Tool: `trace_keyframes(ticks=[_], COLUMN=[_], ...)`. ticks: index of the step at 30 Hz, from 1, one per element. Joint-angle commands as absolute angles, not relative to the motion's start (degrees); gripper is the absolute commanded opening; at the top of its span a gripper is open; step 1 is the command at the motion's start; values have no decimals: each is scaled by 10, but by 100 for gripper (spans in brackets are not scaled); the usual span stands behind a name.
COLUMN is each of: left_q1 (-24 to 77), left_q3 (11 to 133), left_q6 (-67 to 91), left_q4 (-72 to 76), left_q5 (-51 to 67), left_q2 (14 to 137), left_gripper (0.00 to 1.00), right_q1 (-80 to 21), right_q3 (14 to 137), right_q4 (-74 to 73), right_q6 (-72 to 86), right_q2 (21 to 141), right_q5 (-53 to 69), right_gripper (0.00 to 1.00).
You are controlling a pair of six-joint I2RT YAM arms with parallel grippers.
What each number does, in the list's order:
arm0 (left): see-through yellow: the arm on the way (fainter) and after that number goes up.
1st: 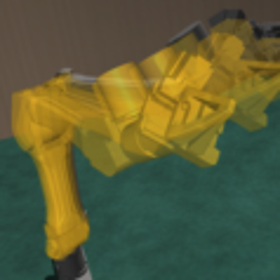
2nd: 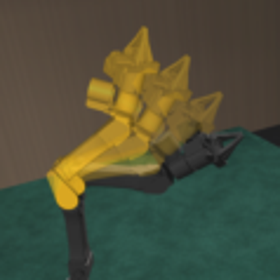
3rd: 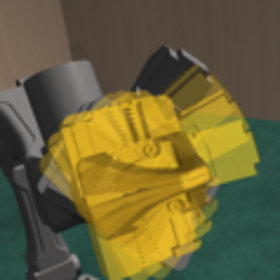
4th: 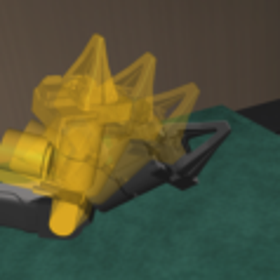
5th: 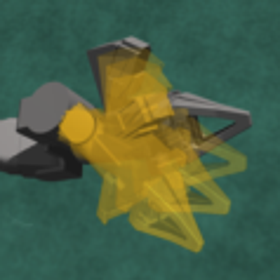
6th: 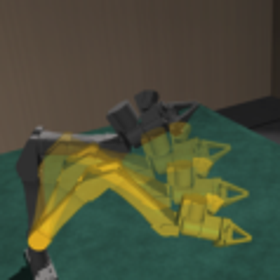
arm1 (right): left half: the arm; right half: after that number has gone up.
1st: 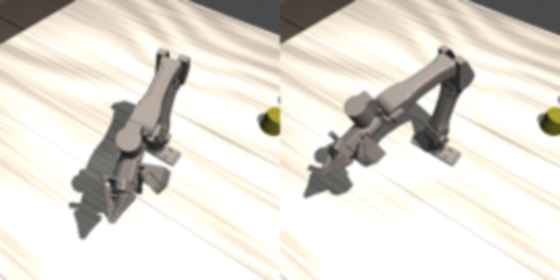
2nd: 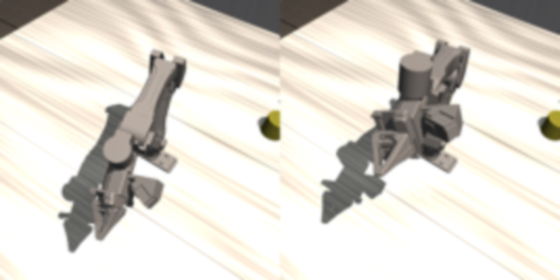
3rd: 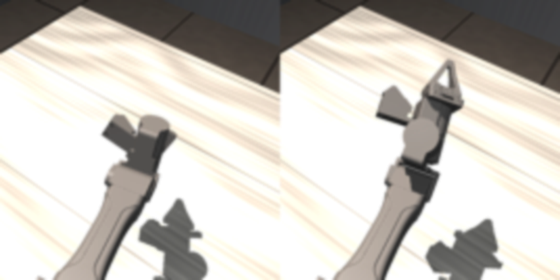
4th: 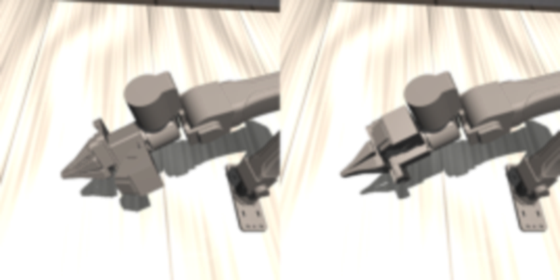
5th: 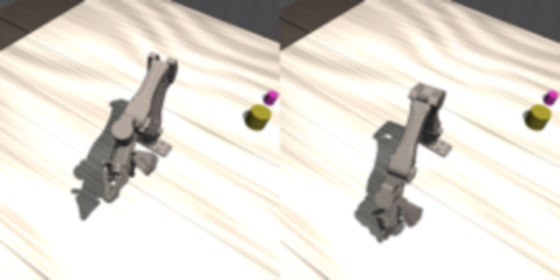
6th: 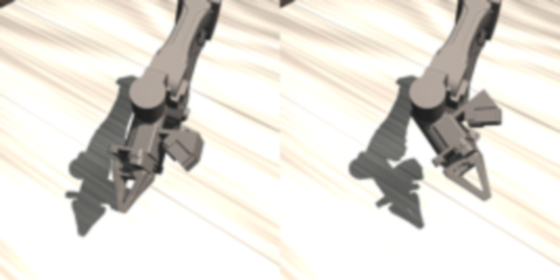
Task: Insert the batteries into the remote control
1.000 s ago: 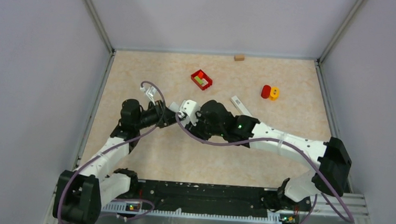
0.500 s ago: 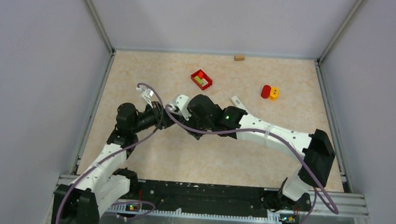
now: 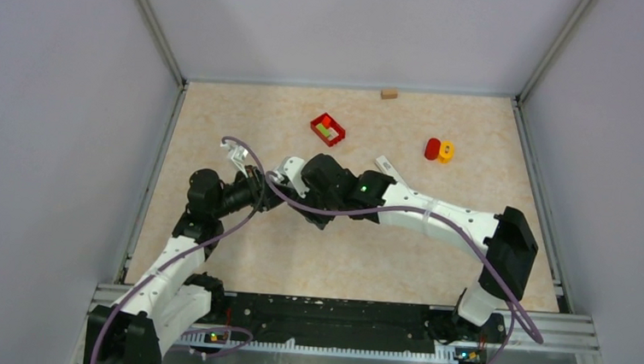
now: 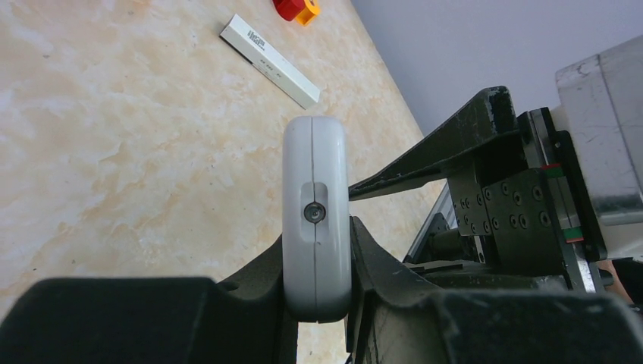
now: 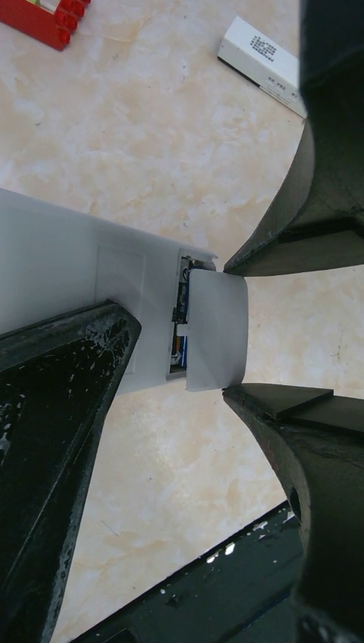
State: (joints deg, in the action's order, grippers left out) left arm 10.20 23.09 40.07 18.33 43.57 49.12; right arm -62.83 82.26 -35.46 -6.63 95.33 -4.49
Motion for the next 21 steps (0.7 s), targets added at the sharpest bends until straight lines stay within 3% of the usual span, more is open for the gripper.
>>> trace_keyframes(ticks=[1,21], left_q1=[104,104], left_q3=[230,243], left_q6=[392,372], left_q4=[208,168], left_q5=[445,417], left_q2=[482,477], left_gripper=[0,0], right_q1=[-634,-631], right_q3=[850,856], right_q4=[-351,-347], right_q6=[-57,-51], right_q2=[955,955], right_q5=[-52,-44], right_gripper=[39,38])
